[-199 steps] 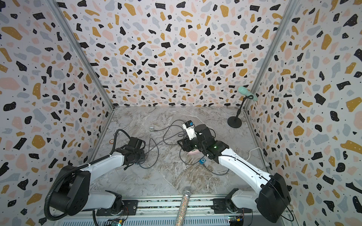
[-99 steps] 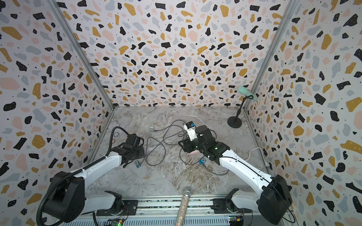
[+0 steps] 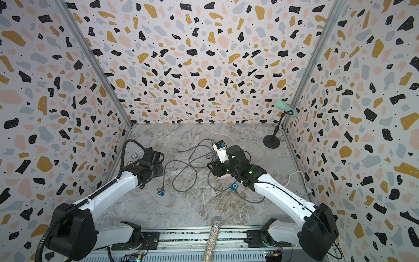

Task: Charge mp3
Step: Place the MP3 player at the center of the board, then reset both arms

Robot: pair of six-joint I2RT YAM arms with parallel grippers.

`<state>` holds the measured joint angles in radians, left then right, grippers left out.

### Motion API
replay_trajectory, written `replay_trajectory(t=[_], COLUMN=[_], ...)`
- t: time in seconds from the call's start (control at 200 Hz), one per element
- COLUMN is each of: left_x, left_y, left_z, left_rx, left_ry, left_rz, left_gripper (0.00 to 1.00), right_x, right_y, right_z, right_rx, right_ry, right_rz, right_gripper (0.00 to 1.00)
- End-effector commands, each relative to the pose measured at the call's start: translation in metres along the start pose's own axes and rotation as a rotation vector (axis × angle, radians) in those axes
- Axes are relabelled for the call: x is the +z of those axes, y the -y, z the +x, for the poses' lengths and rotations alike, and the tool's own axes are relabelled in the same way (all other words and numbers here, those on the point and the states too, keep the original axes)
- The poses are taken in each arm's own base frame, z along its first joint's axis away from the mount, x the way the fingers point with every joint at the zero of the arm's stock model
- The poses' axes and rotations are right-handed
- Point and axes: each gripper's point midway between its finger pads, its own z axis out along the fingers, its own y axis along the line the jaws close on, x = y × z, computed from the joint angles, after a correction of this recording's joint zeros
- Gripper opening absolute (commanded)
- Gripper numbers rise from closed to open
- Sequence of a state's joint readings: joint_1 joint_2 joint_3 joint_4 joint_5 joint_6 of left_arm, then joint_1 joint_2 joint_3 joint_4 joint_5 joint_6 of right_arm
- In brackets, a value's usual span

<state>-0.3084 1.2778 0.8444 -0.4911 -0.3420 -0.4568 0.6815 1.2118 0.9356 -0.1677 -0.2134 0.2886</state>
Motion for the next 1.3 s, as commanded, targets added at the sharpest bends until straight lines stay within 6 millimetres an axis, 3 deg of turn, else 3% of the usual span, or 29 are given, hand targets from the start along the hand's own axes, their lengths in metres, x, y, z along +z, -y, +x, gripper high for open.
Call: replay_trajectory(t=[0.0,0.14,0.295,0.591,0.666,0.676,0.681,0.686,0.706,0.841,0.896,1.056,1.126,1.297], left_x=[-0.01,-0.017,-0.03,-0.074,-0.083,-0.083,-0.083,-0.083,-0.085,-0.085,-0.085,-0.09,-0.088,-0.08], left_y=[-0.012,-0.014,-0.002,0.024,0.029,0.029,0.029,0.028,0.028,0.027,0.024,0.021,0.008,-0.014], left_z=[-0.015,-0.031,-0.053,-0.113,-0.128,-0.13,-0.13,-0.131,-0.135,-0.151,-0.158,-0.177,-0.185,-0.193], left_rx=[0.016,0.03,0.073,0.167,0.175,0.175,0.175,0.175,0.17,0.174,0.168,0.164,0.124,0.041], left_ry=[0.029,0.053,0.09,0.33,0.388,0.396,0.397,0.401,0.415,0.451,0.465,0.519,0.526,0.572], left_rz=[-0.063,-0.084,-0.025,0.126,0.142,0.14,0.139,0.137,0.129,0.09,0.061,0.014,-0.047,-0.023], left_gripper=[0.48,0.48,0.48,0.52,0.56,0.68,0.84,0.92,1.0,0.99,0.99,1.0,1.0,0.99], right_x=[-0.007,-0.005,-0.006,-0.022,-0.028,-0.029,-0.03,-0.03,-0.032,-0.047,-0.054,-0.076,-0.087,-0.104], right_y=[0.002,0.007,0.015,0.041,0.055,0.057,0.059,0.06,0.065,0.098,0.112,0.16,0.182,0.215], right_z=[-0.016,-0.019,-0.023,-0.035,-0.037,-0.037,-0.037,-0.037,-0.038,-0.042,-0.044,-0.046,-0.044,-0.045], right_rx=[-0.032,-0.043,-0.049,-0.065,-0.057,-0.054,-0.054,-0.052,-0.049,-0.013,0.006,0.08,0.113,0.098], right_ry=[0.022,0.018,0.023,0.05,0.066,0.068,0.069,0.07,0.076,0.115,0.132,0.173,0.185,0.262], right_rz=[0.028,0.047,0.075,0.161,0.207,0.213,0.216,0.219,0.231,0.302,0.334,0.425,0.478,0.532], right_gripper=[0.59,0.59,0.6,0.65,0.69,0.71,0.72,0.73,0.76,0.86,1.0,0.99,0.99,0.99])
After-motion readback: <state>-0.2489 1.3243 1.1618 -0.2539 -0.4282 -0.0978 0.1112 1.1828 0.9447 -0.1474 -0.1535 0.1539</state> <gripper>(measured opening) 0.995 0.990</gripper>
